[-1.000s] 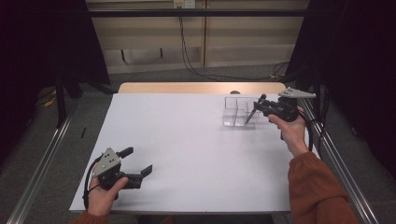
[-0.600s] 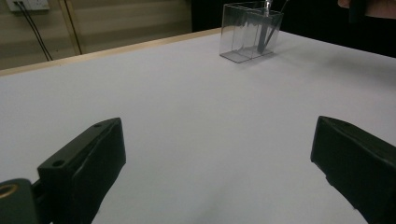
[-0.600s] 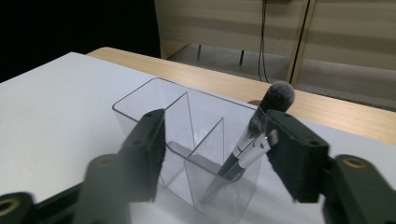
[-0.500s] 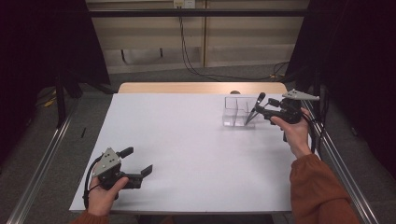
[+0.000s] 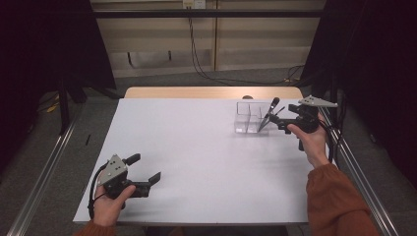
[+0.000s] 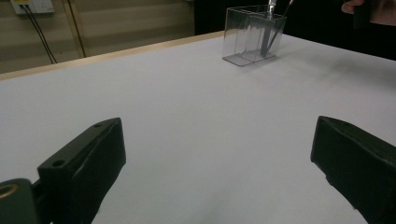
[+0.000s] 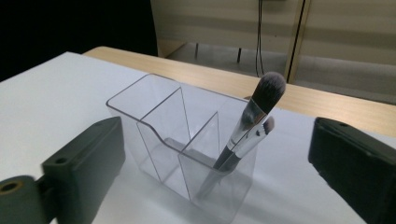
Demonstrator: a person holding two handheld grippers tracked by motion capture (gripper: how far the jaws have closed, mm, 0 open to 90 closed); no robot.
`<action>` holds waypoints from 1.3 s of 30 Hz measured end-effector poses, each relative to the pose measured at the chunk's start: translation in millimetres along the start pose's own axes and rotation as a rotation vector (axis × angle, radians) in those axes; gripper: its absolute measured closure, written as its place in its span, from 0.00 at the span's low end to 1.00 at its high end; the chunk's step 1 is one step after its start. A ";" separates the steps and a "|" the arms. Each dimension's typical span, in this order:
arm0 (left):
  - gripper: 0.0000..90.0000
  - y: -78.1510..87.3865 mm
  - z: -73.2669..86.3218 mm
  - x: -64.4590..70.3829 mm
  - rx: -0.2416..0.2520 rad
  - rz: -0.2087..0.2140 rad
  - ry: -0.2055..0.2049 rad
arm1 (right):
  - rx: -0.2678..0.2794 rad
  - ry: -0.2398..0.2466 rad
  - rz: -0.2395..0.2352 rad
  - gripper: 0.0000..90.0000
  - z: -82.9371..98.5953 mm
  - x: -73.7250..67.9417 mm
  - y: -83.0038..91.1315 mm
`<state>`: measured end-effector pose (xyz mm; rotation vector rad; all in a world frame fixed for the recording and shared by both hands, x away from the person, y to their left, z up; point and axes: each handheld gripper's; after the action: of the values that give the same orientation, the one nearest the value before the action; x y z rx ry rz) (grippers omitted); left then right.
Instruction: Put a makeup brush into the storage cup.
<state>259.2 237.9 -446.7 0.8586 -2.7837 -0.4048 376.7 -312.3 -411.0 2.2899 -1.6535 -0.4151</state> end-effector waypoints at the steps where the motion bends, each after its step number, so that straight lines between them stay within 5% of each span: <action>1: 0.03 0.0 0.3 -0.4 -0.001 -0.002 0.000 | 0.004 0.002 -0.001 0.01 0.8 0.7 0.9; 10: 0.03 1.4 0.9 -0.9 -0.006 -0.012 0.001 | 0.012 -0.015 0.009 0.01 9.8 6.8 6.6; 22: 0.03 11.6 3.0 1.7 0.015 -0.025 0.000 | 0.012 0.011 0.063 0.01 20.0 -6.5 18.8; 39: 0.04 13.0 2.8 1.6 0.037 -0.032 0.012 | 0.044 0.007 0.025 0.01 44.7 -19.1 49.4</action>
<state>250.5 247.8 -445.1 0.9121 -2.7778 -0.3539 310.5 -311.8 -431.4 2.2970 -1.7028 -0.3684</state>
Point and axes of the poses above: each handheld gripper's, and its own axes: y roughly backward along the jaws, z roughly out of its underside, x roughly to its right, and after that the axes turned 9 degrees about z, right-handed
